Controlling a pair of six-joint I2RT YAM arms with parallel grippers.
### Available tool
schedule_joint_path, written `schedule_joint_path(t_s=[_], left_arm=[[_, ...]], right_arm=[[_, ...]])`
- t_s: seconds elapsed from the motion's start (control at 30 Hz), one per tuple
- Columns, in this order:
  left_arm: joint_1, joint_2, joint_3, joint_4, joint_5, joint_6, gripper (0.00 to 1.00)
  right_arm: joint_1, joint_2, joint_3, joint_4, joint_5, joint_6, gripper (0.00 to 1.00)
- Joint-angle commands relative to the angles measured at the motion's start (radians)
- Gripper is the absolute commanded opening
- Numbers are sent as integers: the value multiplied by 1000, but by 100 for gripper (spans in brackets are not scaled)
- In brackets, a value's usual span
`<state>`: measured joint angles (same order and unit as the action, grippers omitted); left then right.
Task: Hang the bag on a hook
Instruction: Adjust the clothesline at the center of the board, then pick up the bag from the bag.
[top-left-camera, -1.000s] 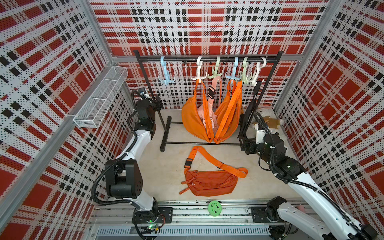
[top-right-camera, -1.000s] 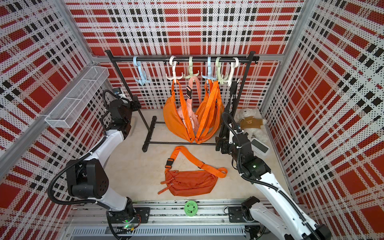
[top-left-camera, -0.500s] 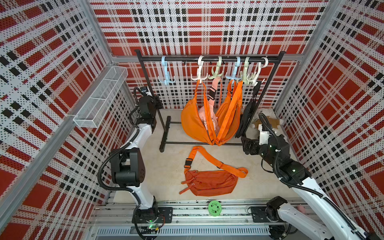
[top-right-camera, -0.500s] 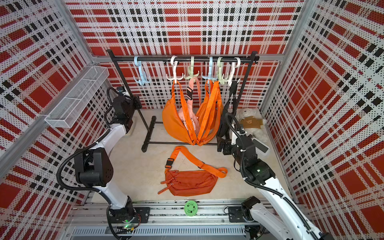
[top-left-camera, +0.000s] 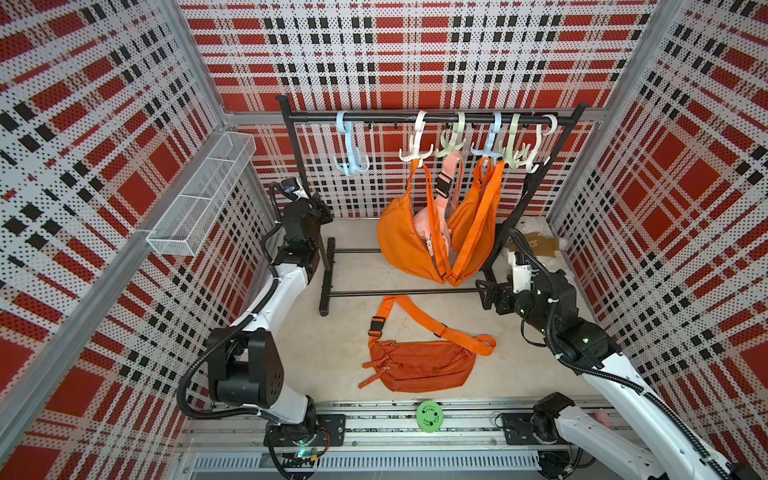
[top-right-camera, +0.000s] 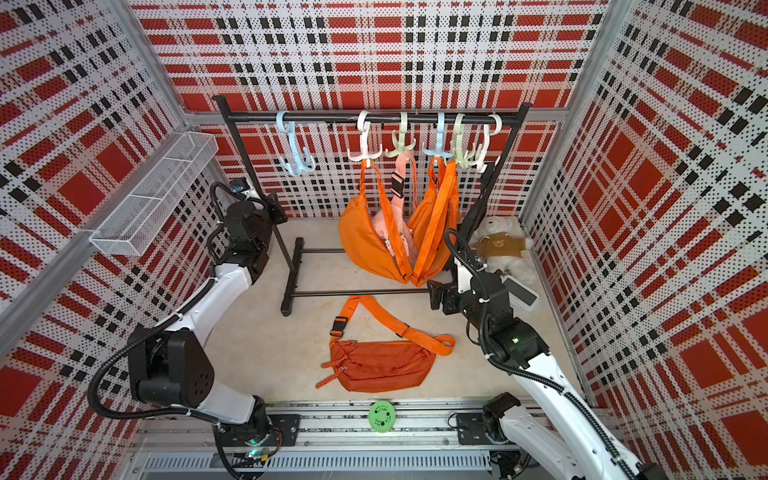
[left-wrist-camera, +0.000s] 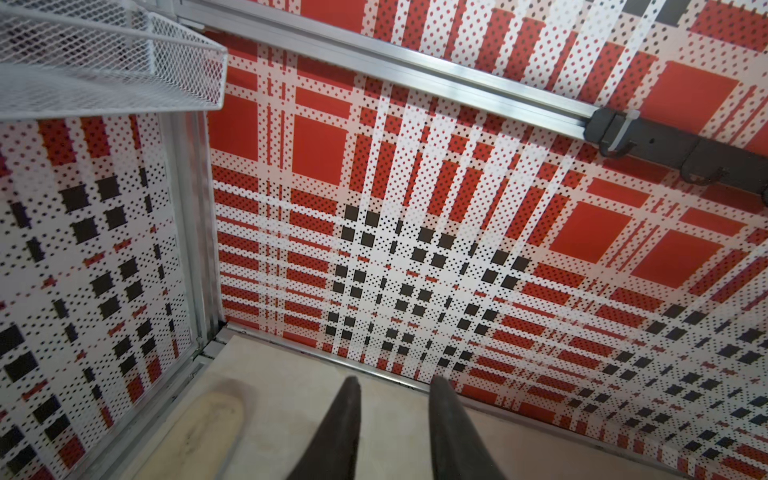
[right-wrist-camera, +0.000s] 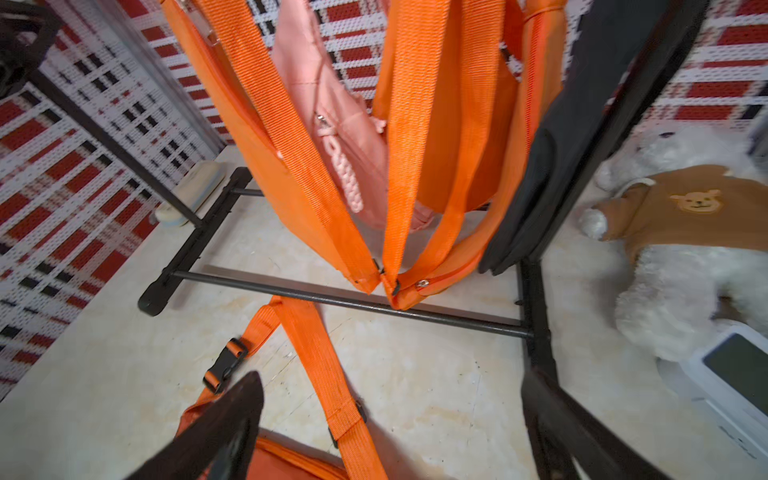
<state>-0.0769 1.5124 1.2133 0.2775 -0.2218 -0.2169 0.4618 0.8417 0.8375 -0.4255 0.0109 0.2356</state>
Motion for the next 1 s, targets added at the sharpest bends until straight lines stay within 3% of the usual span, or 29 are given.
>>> schedule_joint_path(t_s=[0.0,0.3,0.47,0.67,0.97], left_arm=[[-17,-50,-65,-43,-63,255,26],[-20,-189,-202,-48,-69,217,26],[-14,-264,-268,-52,-53,175,26],[-6,-293,-325,-52,-41,152,27],[2,-302,-344,-92,-41,94,41]], right_arm=[[37,58,25,-40,-134,-78,100],[437,394,172,-287,-23,-254,100],[584,589,259,-401,-11,-271,97],[675,709,284,-369,-23,-232,93],[758,862,306,-286,-44,-182,89]])
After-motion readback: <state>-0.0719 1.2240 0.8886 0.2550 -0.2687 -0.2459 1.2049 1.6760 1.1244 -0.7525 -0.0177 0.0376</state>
